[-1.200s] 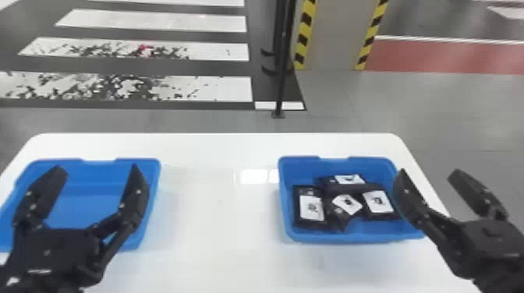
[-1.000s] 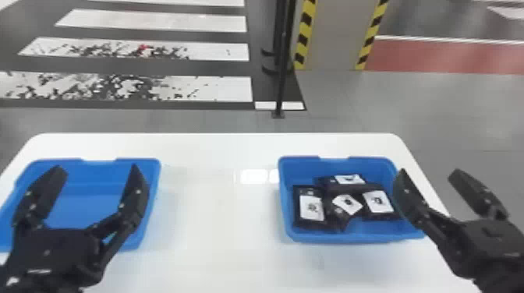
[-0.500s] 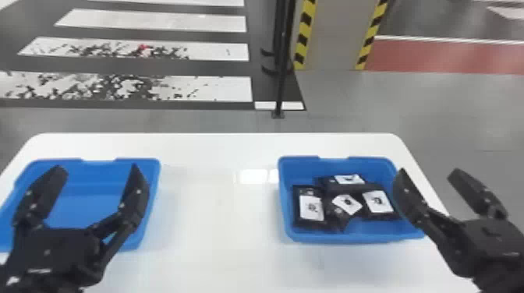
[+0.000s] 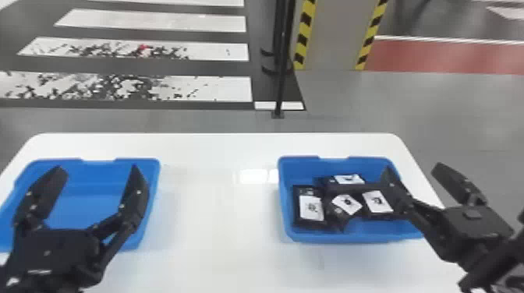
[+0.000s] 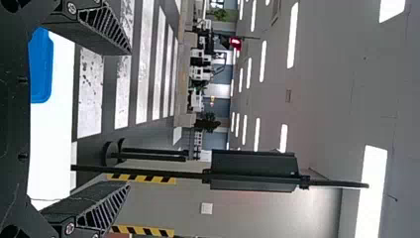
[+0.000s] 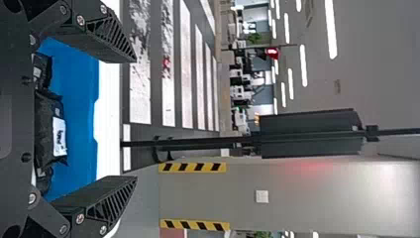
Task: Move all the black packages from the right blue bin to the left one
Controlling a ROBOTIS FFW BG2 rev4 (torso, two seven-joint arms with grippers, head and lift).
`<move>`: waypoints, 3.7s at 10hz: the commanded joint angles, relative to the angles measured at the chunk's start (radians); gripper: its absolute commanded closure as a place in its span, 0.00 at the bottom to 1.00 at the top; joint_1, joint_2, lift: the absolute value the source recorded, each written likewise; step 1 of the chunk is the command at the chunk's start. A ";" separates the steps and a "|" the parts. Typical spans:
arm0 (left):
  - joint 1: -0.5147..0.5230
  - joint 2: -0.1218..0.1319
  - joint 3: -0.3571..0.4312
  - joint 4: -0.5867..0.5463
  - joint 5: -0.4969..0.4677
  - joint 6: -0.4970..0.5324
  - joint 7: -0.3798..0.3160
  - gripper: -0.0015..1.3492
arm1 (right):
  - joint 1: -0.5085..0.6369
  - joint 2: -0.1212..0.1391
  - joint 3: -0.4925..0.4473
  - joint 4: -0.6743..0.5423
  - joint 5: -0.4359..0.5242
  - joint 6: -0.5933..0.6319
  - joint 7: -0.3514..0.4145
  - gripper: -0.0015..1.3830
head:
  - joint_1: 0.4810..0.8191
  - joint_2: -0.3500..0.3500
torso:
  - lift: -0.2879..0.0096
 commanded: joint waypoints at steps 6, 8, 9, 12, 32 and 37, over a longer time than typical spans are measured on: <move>-0.002 -0.002 0.000 0.002 0.000 0.000 -0.002 0.08 | -0.353 -0.039 0.044 0.350 0.008 0.365 0.193 0.15 | 0.63 0.43 | 0.52; -0.002 -0.002 0.002 0.002 0.000 0.000 -0.003 0.08 | -0.415 -0.046 0.056 0.463 0.000 0.372 0.235 0.15 | 0.63 0.44 | 0.52; -0.002 -0.002 0.002 0.005 0.000 0.000 -0.003 0.08 | -0.437 -0.052 0.064 0.507 -0.002 0.375 0.255 0.15 | 0.63 0.44 | 0.52; -0.005 -0.002 0.000 0.005 0.002 0.000 -0.005 0.08 | -0.513 -0.074 0.116 0.627 -0.022 0.377 0.305 0.15 | 0.63 0.47 | 0.52; -0.010 -0.006 0.008 0.042 0.020 -0.057 -0.020 0.08 | -0.402 -0.069 0.074 0.401 -0.112 0.409 0.301 0.86 | 0.63 0.55 | 0.52; -0.022 -0.003 -0.016 0.054 0.131 -0.071 -0.032 0.07 | -0.466 -0.091 0.176 0.450 -0.315 0.227 0.419 0.86 | 0.63 0.55 | 0.52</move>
